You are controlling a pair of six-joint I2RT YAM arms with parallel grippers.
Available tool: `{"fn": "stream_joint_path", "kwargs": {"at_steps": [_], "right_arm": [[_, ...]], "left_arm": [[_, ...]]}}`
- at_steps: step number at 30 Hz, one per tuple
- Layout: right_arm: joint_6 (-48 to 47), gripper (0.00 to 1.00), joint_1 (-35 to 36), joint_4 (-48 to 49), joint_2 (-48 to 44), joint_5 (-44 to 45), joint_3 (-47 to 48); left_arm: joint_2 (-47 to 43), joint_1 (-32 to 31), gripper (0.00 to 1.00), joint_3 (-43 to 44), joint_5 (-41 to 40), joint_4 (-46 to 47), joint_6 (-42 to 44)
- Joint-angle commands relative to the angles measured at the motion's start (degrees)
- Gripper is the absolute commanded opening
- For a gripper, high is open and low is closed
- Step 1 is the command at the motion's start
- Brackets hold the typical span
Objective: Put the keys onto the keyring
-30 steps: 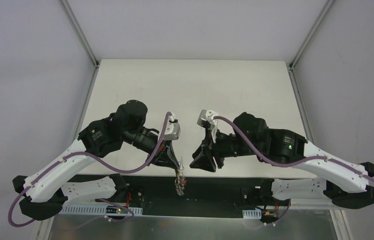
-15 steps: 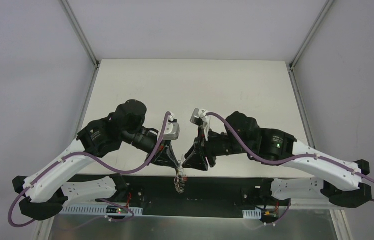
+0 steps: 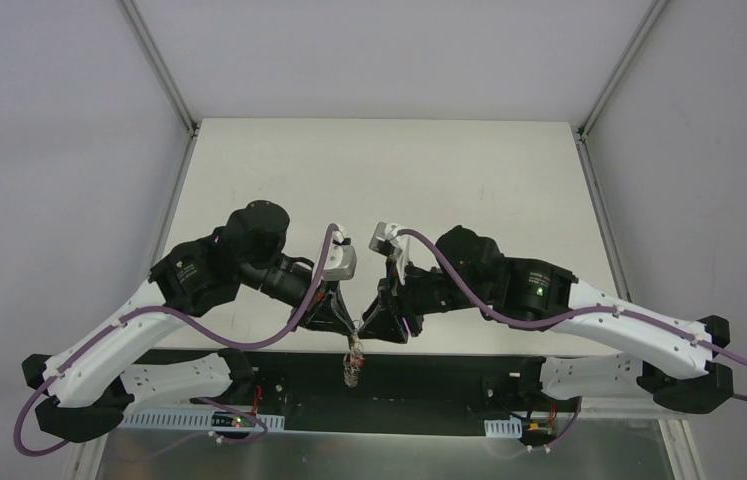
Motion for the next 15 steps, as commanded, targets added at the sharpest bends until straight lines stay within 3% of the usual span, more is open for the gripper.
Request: {"fn": "stream_joint_path", "kwargs": {"at_steps": [1, 15], "right_arm": [[0.49, 0.38, -0.06, 2.44, 0.14, -1.48, -0.02], [-0.64, 0.31, 0.11, 2.47, 1.35, -1.91, 0.43]], "left_arm": [[-0.98, -0.18, 0.0, 2.24, 0.05, 1.23, 1.01], [-0.75, -0.19, 0.0, 2.24, -0.38, 1.28, 1.09]]}}
